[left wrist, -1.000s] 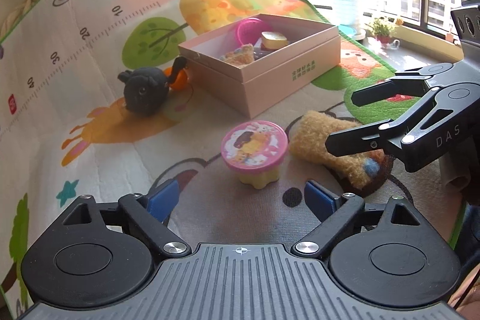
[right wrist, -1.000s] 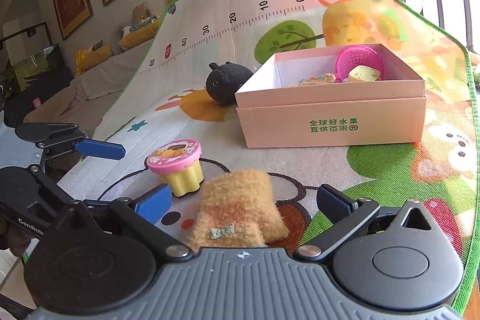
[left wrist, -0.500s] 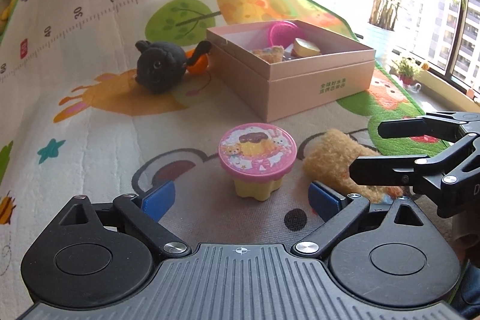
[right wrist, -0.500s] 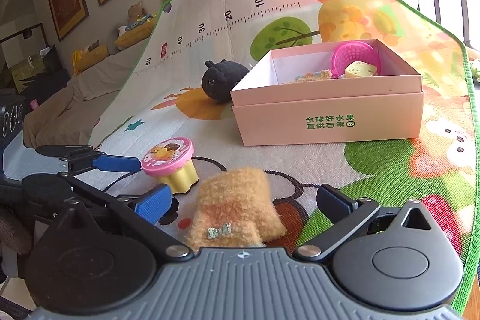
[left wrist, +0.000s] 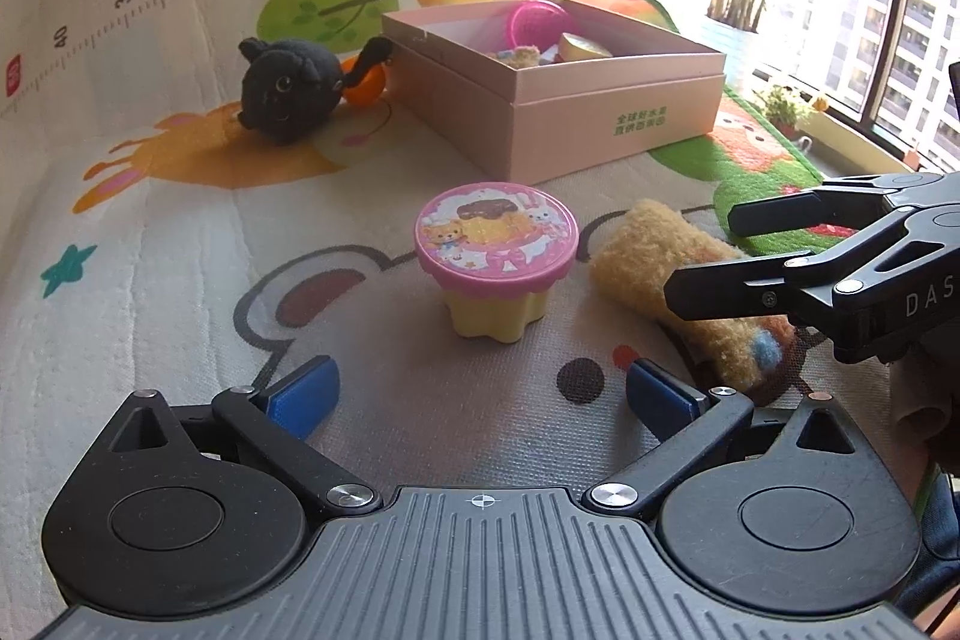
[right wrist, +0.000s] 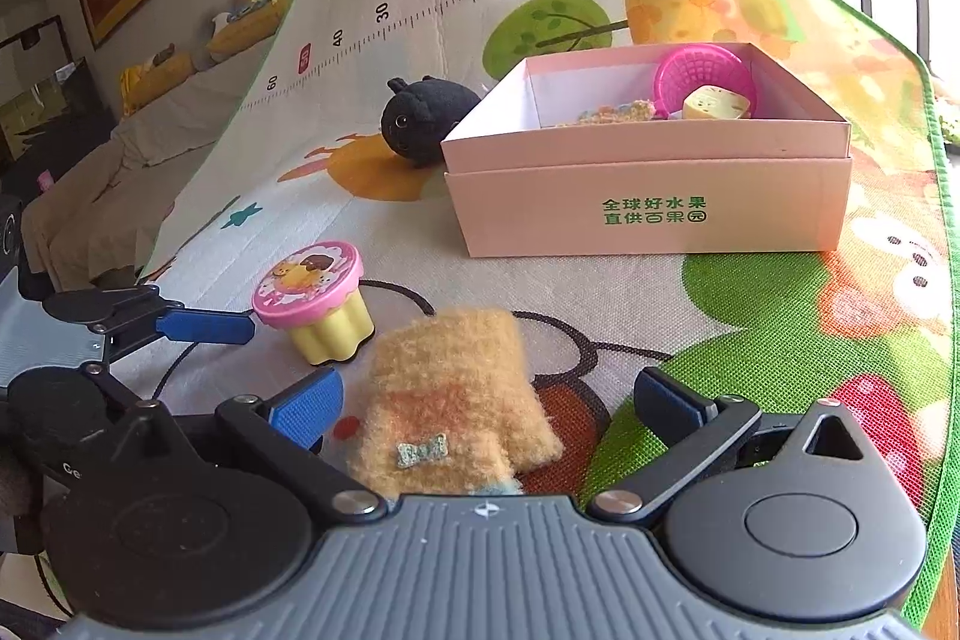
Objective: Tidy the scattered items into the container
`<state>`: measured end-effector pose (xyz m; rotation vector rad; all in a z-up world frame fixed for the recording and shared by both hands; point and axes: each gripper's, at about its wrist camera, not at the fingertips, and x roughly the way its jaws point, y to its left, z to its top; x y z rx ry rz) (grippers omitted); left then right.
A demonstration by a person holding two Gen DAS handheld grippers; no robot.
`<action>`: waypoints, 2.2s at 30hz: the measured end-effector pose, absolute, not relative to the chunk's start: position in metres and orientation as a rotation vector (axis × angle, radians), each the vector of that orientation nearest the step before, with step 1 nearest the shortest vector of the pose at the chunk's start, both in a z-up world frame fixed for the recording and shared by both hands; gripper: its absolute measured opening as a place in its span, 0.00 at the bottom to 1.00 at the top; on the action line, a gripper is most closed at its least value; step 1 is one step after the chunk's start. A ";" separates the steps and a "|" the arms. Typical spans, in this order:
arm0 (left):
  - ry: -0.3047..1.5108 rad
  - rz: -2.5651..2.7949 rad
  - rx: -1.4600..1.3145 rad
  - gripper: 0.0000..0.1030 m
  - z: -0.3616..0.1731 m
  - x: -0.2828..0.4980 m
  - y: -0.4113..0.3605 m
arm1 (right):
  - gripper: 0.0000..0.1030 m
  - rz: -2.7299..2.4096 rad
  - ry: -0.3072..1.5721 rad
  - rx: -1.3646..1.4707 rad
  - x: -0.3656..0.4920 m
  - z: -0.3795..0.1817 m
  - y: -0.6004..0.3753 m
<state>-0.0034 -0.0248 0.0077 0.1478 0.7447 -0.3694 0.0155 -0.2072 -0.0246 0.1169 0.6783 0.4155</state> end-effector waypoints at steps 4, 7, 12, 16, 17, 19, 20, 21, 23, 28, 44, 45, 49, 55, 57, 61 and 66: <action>0.730 -0.377 0.116 1.00 0.010 -0.003 -0.020 | 1.00 0.425 0.674 0.149 0.017 -0.025 -0.212; 0.664 -0.362 0.059 1.00 0.016 -0.002 -0.016 | 1.00 0.427 0.666 0.191 0.017 -0.025 -0.217; 0.564 -0.330 0.135 1.00 0.023 0.008 -0.029 | 1.00 0.414 0.654 0.257 0.017 -0.026 -0.226; 0.555 -0.359 0.184 0.82 0.019 0.015 -0.040 | 1.00 0.412 0.649 0.285 0.017 -0.026 -0.230; 0.556 -0.368 0.185 0.65 0.018 0.017 -0.041 | 1.00 0.411 0.649 0.285 0.018 -0.026 -0.229; 0.567 -0.375 0.184 0.64 0.016 0.021 -0.042 | 1.00 0.409 0.650 0.279 0.017 -0.026 -0.228; 0.567 -0.379 0.179 0.61 0.016 0.022 -0.042 | 1.00 0.408 0.650 0.277 0.017 -0.026 -0.228; 0.558 -0.382 0.177 0.59 0.016 0.021 -0.041 | 1.00 0.407 0.650 0.277 0.017 -0.026 -0.228; 0.534 -0.381 0.199 0.60 0.017 0.016 -0.043 | 1.00 0.408 0.649 0.281 0.017 -0.026 -0.228; 0.437 -0.366 0.331 0.60 0.019 -0.015 -0.048 | 1.00 0.408 0.648 0.281 0.017 -0.026 -0.228; 0.366 -0.349 0.404 0.61 0.022 -0.068 -0.047 | 1.00 0.400 0.653 0.258 0.017 -0.026 -0.225; 0.402 -0.362 0.374 0.61 0.022 -0.065 -0.045 | 1.00 0.399 0.653 0.257 0.017 -0.026 -0.224; 0.485 -0.380 0.264 0.62 0.026 -0.053 -0.037 | 1.00 0.399 0.653 0.255 0.016 -0.026 -0.224; 0.490 -0.395 0.260 0.69 0.027 -0.057 -0.035 | 1.00 0.397 0.655 0.251 0.016 -0.026 -0.223; 0.496 -0.400 0.263 0.72 0.026 -0.059 -0.035 | 1.00 0.389 0.663 0.229 0.017 -0.024 -0.220; 0.505 -0.393 0.263 0.82 0.027 -0.060 -0.031 | 1.00 0.392 0.687 0.105 0.018 -0.021 -0.202; 0.549 -0.369 0.214 0.87 0.027 -0.060 -0.018 | 0.97 0.428 0.691 -0.051 0.012 -0.018 -0.178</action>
